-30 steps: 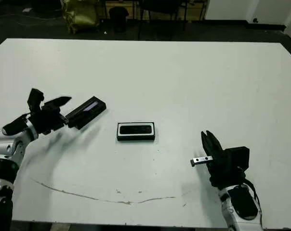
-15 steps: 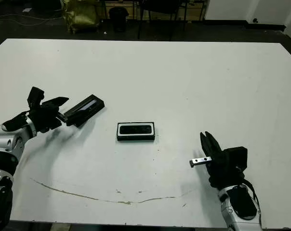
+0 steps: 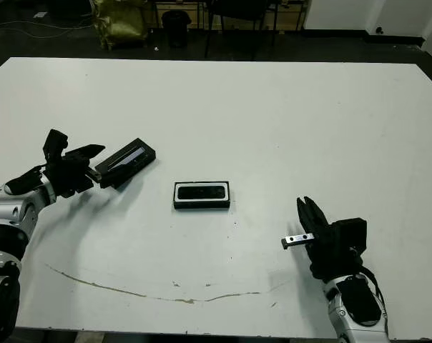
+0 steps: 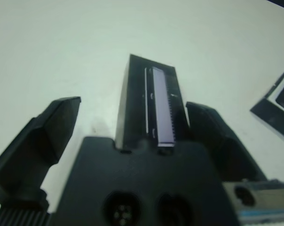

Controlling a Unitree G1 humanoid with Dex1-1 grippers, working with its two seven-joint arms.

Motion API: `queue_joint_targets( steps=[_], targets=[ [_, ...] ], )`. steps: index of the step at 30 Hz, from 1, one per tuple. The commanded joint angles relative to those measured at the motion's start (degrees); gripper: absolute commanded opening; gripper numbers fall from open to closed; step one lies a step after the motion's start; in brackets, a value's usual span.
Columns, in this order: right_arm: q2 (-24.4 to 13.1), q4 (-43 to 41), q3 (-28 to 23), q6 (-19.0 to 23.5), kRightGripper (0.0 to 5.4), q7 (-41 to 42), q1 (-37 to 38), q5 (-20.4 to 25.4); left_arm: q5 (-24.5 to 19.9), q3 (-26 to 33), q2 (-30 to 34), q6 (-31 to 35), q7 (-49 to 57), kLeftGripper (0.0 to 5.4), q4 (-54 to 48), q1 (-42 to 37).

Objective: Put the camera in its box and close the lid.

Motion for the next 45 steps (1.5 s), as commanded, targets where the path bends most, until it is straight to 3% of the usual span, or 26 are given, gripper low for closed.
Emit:
queue_joint_targets(
  steps=[1, 8, 11, 15, 24, 31, 39, 45],
  targets=[
    [-0.1, 0.9, -0.5, 0.1, 0.00, 0.3, 0.3, 0.8, 1.7, -1.3, -0.2, -0.3, 0.3, 5.38, 0.5, 1.3],
    [-0.4, -1.6, 0.0, 2.3, 0.00, -1.3, 0.9, -1.0, 4.3, -2.9, -0.1, -4.9, 1.1, 5.38, 2.2, 1.5],
    [-0.1, 0.6, -0.2, -0.6, 0.00, -0.4, 0.6, -0.4, 6.5, -4.0, 0.4, -8.6, 2.5, 5.38, 2.9, 1.7],
    [-0.2, 0.6, -0.3, -0.1, 0.00, 0.0, 0.5, 0.5, 11.6, -6.6, 1.5, -16.1, 7.1, 5.38, 3.9, 2.3],
    [0.1, 0.5, -0.4, -1.0, 0.00, -0.1, 0.8, 0.2, 16.1, -9.4, 2.6, -21.1, 12.0, 5.38, 7.8, 1.1],
    [-0.2, 0.0, -0.3, -0.5, 0.00, -0.1, 0.9, 0.3, 13.7, -8.2, 1.9, -18.5, 11.0, 5.38, 10.4, 0.5],
    [0.2, 0.1, -0.4, -0.3, 0.00, -0.4, 0.9, 1.0, 7.1, -4.4, 0.6, -3.0, 3.0, 5.38, 12.0, -2.0],
    [-0.2, 0.1, -0.4, -0.5, 0.00, -0.4, 1.1, 0.5, 7.9, -5.5, 1.0, -0.7, -0.3, 5.38, 11.9, -2.9]
  ],
)
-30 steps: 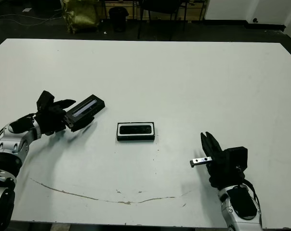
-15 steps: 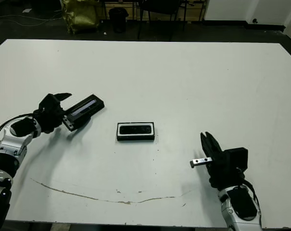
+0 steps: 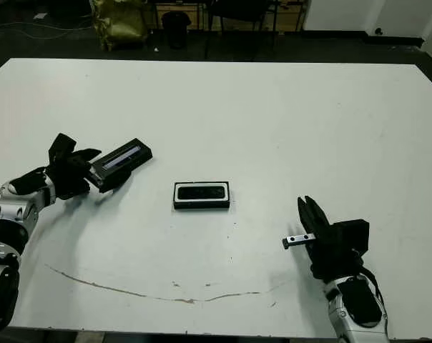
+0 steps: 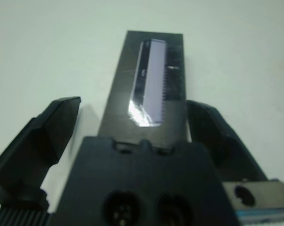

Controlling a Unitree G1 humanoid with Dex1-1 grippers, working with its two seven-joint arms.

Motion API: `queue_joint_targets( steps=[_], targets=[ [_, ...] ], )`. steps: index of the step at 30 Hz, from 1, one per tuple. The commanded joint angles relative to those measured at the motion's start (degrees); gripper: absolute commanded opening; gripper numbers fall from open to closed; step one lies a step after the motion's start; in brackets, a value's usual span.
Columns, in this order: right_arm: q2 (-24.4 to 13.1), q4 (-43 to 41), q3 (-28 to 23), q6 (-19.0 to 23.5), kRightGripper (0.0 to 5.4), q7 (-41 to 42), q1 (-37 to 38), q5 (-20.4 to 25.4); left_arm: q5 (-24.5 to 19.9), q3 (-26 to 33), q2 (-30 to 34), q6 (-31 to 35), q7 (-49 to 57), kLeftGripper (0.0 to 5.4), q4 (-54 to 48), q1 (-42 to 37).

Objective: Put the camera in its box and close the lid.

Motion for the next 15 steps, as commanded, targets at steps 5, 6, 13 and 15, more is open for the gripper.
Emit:
queue_joint_targets(
  steps=[5, 6, 13, 15],
  targets=[
    [0.0, 0.4, -0.4, -0.3, 0.00, -0.5, 0.8, -0.5, 4.7, -4.4, 0.4, 1.1, -3.6, 5.38, 4.9, -0.5],
    [0.1, 0.6, -0.5, -0.5, 0.00, -0.5, 0.8, -0.4, 5.4, -5.0, 0.5, 0.7, -3.8, 5.38, 5.4, -0.9],
    [0.4, 0.3, -0.8, -0.2, 0.00, -0.5, 1.3, 0.6, 10.8, -9.8, 1.0, -4.5, 0.8, 5.16, 5.0, -1.4],
    [0.3, 0.6, -0.8, -0.7, 0.00, -0.4, 1.2, 0.5, 11.7, -10.6, 0.8, -4.9, 3.2, 4.76, 4.5, -1.3]
  ],
)
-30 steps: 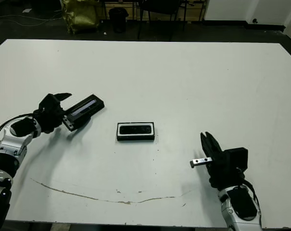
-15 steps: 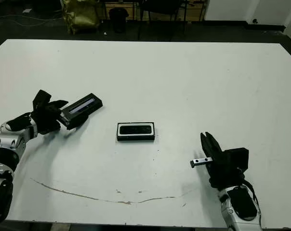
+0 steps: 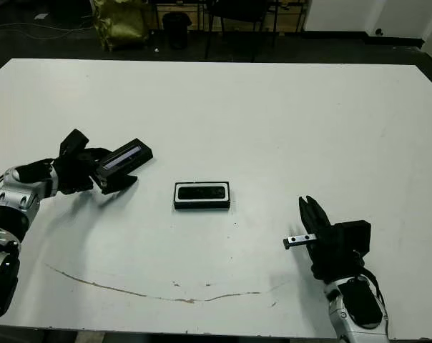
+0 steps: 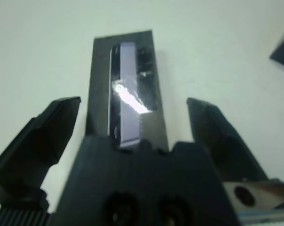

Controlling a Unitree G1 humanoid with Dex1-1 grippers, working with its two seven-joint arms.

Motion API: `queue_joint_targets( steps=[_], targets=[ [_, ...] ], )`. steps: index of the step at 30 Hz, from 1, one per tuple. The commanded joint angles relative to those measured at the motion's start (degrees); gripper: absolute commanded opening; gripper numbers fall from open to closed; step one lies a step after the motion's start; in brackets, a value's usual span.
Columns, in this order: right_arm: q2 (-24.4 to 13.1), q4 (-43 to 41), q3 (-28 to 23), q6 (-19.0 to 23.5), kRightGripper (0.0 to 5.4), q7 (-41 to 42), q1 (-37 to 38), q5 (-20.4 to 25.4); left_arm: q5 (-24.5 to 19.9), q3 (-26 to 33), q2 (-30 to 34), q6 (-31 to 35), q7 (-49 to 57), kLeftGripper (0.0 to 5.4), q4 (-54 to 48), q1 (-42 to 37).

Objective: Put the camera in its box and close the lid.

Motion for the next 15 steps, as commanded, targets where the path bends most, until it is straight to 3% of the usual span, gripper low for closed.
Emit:
queue_joint_targets(
  steps=[1, 9, 15],
  targets=[
    [0.1, 0.8, -0.7, -0.2, 0.00, -0.1, 0.4, 0.4, 4.6, -2.9, -0.4, 1.1, 3.3, 4.53, 1.3, 3.5],
    [-0.2, 0.7, -0.8, -0.3, 0.00, -0.5, 0.6, -0.2, 3.3, -2.7, -1.1, 0.4, 3.1, 2.63, 1.3, 4.2],
    [0.1, 1.0, -1.1, -0.4, 0.00, -0.4, 0.5, 0.6, 1.8, -1.5, -1.4, 3.3, 0.2, 2.39, 2.5, 3.9]
  ],
)
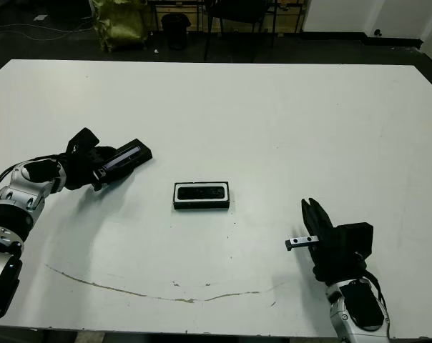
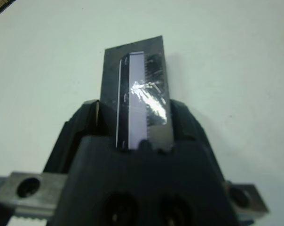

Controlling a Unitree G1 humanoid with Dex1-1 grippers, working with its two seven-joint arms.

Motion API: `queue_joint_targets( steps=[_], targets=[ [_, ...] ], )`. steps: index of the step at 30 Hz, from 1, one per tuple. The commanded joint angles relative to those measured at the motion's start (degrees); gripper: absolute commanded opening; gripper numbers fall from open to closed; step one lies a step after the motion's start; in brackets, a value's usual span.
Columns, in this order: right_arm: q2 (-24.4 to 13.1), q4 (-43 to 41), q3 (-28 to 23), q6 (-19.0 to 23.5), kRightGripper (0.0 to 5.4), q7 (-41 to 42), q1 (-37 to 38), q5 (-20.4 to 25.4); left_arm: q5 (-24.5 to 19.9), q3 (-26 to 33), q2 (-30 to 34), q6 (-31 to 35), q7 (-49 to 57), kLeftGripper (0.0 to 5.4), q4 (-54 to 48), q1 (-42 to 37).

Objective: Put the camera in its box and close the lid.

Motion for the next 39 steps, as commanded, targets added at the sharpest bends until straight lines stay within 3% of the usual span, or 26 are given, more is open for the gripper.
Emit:
queue_joint_targets(
  steps=[1, 9, 13, 18, 26, 29, 35, 39],
  targets=[
    [0.2, 1.1, -0.5, -0.1, 0.00, 0.1, 0.4, 0.5, 1.2, -0.6, -1.0, 4.0, -2.8, 2.39, 3.0, 3.7],
    [-0.5, 3.7, -0.4, -3.3, 0.00, 0.9, -0.1, -0.1, 1.8, -0.8, -0.6, 2.6, -3.9, 2.39, 3.3, 3.8],
    [-0.4, 3.2, -0.2, -2.7, 0.00, 0.7, 0.0, 0.1, 1.6, -0.5, -0.4, 3.4, -2.6, 2.39, 1.9, 3.2],
    [-0.5, 2.1, 0.0, -1.2, 0.00, 0.3, 0.0, 0.1, -2.1, 2.4, 0.7, 0.6, -6.3, 2.39, -4.2, 2.4],
    [-0.3, -0.3, 0.3, 2.3, 0.00, -0.8, 0.2, 0.4, -7.8, 3.8, 3.4, 15.1, -15.0, 2.37, -27.0, 1.1],
    [-0.1, 1.0, 0.0, 0.7, 0.00, 0.3, -0.1, 1.1, -9.1, 3.1, 4.3, 20.6, -17.6, 2.37, -33.6, 0.6],
    [-0.6, 0.0, 0.4, 2.2, 0.00, -0.3, 0.0, 0.0, -9.2, -0.1, 4.6, 25.3, -20.4, 2.37, -40.7, 0.2],
    [-0.5, 1.6, 0.1, 0.7, 0.00, 1.2, -0.6, 1.1, -7.7, -4.8, 4.3, 26.4, -22.8, 2.37, -43.3, -0.3]
  ],
)
